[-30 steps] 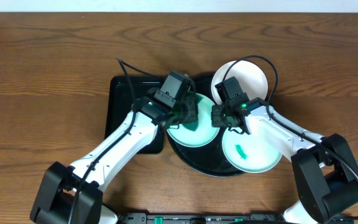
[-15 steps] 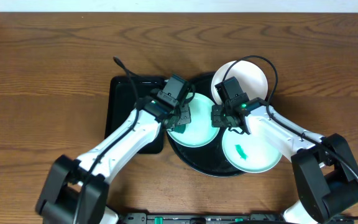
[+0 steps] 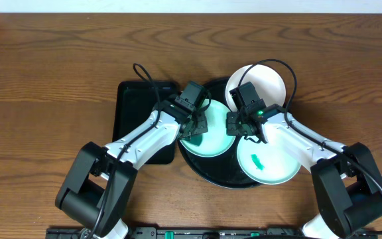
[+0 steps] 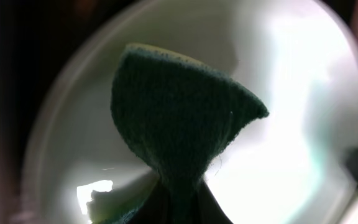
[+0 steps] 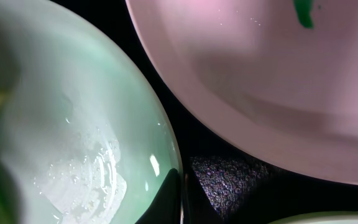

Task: Clean dirty plates on tray and stack at the side
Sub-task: 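Lift the sponge and return it to the black rectangular tray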

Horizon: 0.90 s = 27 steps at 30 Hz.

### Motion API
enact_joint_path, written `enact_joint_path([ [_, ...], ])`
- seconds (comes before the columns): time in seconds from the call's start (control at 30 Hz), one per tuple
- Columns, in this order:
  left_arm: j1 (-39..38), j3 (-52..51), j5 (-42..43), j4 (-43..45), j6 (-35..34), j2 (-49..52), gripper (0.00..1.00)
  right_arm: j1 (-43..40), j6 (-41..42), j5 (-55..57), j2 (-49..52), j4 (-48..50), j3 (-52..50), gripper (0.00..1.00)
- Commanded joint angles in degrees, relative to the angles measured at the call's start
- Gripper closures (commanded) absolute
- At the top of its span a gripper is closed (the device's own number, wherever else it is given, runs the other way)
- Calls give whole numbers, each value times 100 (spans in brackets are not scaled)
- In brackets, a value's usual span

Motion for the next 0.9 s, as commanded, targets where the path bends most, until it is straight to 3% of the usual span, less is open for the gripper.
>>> enact_joint_path([
  [0.0,-24,0,1062,227,-68,85,92,98,55,-199,31,39,-4,99],
  [0.1,-22,2,1447,426,-70,79,92,98,55,-197,31,39,-4,99],
  [0.47,243,2,1163,249,46,-708,92,96,55,-199,31,39,-4,99],
  [0.7,977,2,745,-398,450,-1716,92,94,52,-199,31,39,-4,99],
  [0.87,1766,2,321,-1268,881,-2072,92,94,55,-197,31,39,-4,93],
])
